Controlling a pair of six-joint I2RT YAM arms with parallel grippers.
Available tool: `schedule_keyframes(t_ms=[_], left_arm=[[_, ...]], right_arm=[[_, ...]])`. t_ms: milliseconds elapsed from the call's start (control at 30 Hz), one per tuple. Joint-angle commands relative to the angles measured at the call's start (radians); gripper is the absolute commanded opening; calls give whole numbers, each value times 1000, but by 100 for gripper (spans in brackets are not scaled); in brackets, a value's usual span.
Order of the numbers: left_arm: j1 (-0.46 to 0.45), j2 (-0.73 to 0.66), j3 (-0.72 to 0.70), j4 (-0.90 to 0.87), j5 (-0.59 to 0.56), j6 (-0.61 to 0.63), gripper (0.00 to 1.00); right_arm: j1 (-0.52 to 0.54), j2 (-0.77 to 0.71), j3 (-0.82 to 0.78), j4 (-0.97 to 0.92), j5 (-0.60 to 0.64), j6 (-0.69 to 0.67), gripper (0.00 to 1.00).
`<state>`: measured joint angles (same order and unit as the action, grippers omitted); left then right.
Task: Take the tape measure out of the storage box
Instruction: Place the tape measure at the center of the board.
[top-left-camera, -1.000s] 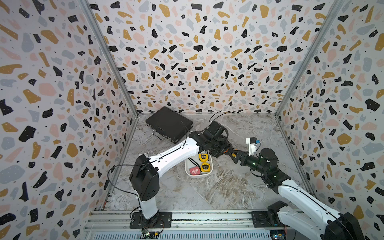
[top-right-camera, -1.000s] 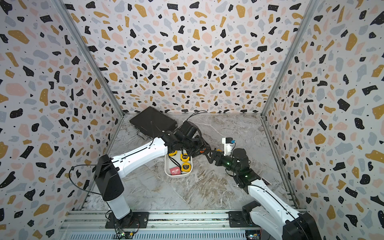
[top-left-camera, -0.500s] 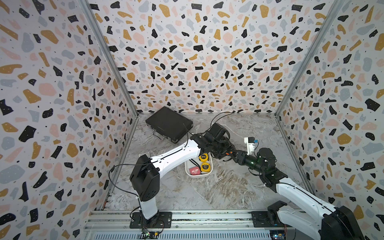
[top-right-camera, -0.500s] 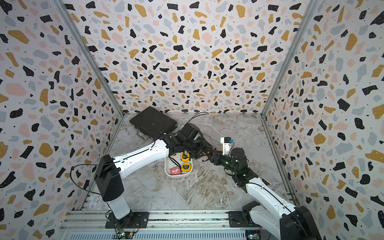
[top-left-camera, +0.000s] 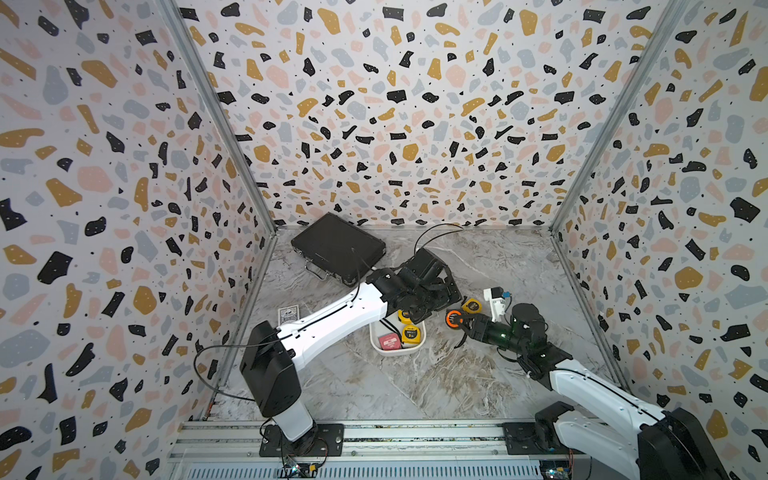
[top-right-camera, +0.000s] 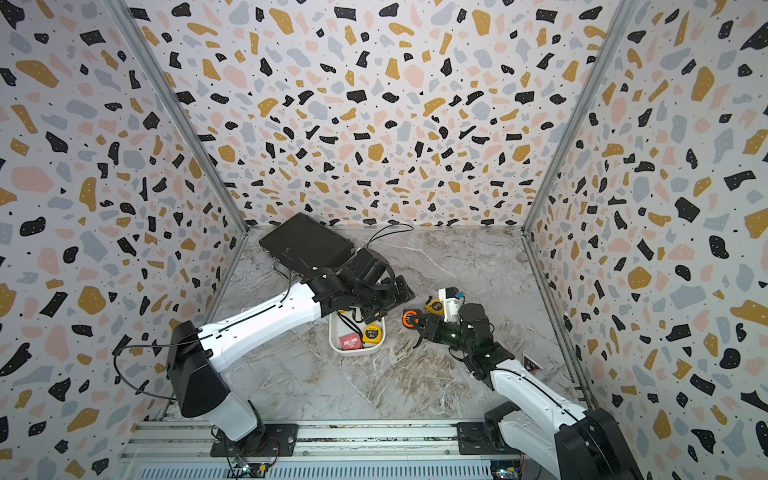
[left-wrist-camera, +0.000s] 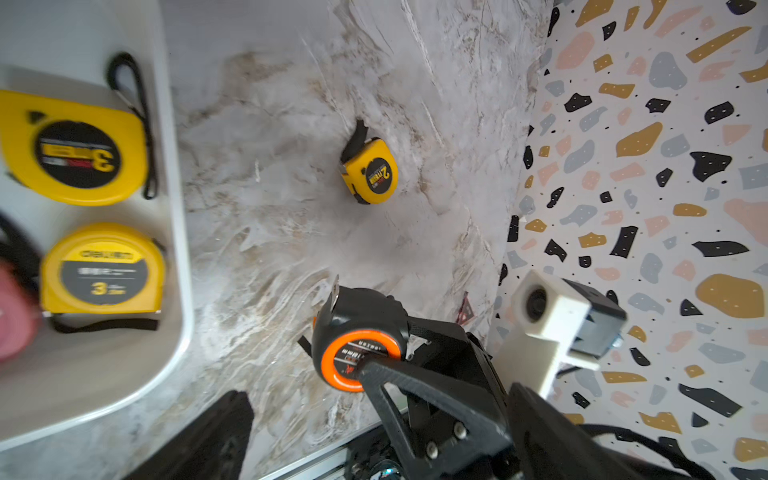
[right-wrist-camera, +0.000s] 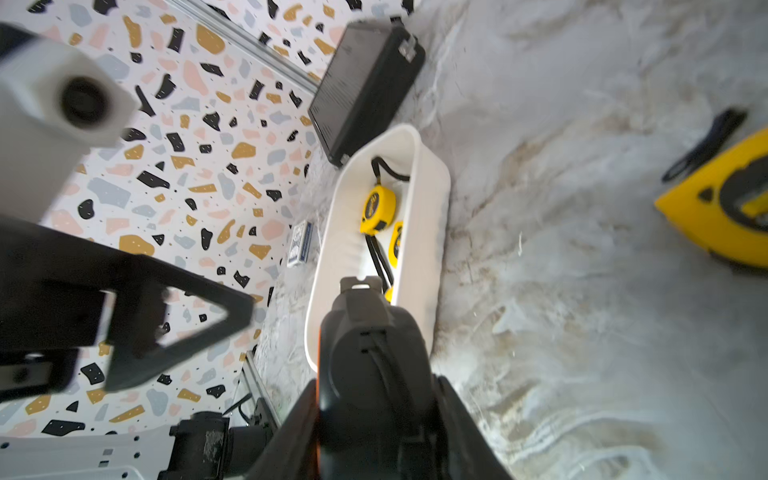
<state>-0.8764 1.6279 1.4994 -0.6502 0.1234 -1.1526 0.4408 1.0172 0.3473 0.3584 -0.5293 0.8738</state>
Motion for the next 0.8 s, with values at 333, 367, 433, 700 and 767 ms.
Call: schedule_keyframes(t_ms=[333, 367, 433, 700, 767], left_arm=[[15, -143, -174, -227, -280, 235, 100], [16, -146, -182, -228, -287, 241, 100], [19, -143, -189, -234, -296, 254, 100], [28, -114, -202, -234, -304, 272, 100], [29, -109, -201, -232, -302, 274, 100]], right_arm=[[1, 81, -69, -142, -139, 23, 28], [1, 88, -74, -150, -141, 19, 28], [1, 103, -76, -177, -139, 5, 28], [1, 127, -48, -309, -121, -65, 35], [1, 129, -43, -331, -117, -75, 40]])
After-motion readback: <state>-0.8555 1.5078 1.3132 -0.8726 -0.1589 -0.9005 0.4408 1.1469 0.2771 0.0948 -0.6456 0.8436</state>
